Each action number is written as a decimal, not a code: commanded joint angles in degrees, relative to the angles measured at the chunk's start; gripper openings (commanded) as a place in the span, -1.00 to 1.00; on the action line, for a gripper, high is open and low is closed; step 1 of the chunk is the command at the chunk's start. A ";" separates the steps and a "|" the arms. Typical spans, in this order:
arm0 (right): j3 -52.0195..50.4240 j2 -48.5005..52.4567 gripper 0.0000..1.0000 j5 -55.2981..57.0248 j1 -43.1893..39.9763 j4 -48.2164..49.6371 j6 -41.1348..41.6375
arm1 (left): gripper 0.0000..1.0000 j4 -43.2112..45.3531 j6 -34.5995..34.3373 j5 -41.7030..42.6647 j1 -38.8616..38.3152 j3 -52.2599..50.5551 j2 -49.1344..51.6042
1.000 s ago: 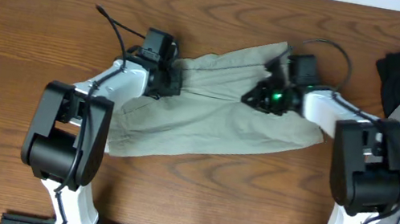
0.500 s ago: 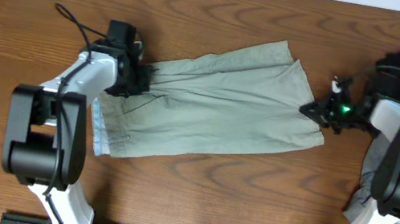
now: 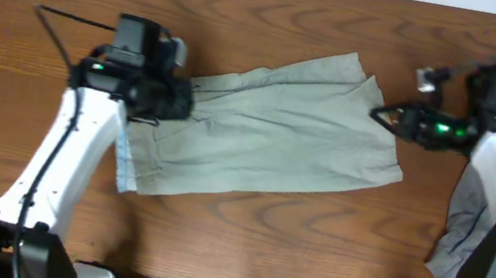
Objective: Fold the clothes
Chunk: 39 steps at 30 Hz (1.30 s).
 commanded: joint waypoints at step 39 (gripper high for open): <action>-0.02 23.74 -0.97 4.13 -4.11 51.56 34.07 | -0.55 5.68 2.14 -6.80 -8.07 -16.68 14.08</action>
